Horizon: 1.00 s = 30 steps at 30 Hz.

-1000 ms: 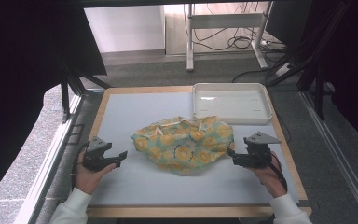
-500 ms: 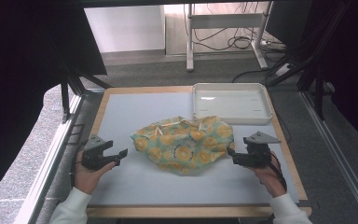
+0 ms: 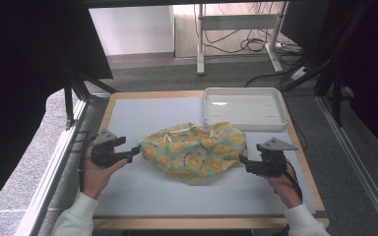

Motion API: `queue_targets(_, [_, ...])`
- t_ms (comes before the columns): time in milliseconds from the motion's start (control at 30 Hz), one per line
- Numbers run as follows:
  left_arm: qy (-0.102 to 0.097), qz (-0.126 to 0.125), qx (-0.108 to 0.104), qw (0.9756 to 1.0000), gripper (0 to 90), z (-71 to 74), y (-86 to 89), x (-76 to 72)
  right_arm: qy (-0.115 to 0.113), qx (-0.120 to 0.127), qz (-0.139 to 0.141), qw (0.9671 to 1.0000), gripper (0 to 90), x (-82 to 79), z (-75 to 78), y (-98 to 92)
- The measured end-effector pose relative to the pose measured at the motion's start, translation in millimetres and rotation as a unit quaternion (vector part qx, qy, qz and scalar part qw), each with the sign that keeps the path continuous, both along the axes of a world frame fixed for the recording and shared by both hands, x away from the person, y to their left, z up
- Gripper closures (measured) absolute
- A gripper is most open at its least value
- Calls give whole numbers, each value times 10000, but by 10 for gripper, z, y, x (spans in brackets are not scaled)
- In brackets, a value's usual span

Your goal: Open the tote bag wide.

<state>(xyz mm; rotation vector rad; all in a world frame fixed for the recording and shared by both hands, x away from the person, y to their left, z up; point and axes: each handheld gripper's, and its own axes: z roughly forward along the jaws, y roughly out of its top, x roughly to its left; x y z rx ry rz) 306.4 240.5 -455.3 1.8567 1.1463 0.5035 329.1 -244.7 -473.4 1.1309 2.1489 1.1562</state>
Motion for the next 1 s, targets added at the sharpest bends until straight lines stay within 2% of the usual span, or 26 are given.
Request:
queue_targets(300, [-33, -101, 27, 9999, 336, 104, -108, 84, 47, 15, 30, 10000, 229, -3, -2, 13])
queue_targets(600, [-12, -155, 25, 9999, 344, 131, -146, 140, 61, 14, 31, 10000, 229, -2, -4, 33])
queue_targets(733, [-67, -145, 16, 9999, 352, 143, -154, 165, 67, 24, 33, 10000, 229, 1, -8, 30])
queue_targets(1000, [-24, -159, -140, 9998, 352, 184, -155, 239, 64, 12, 44, 10000, 229, -2, -10, 29])
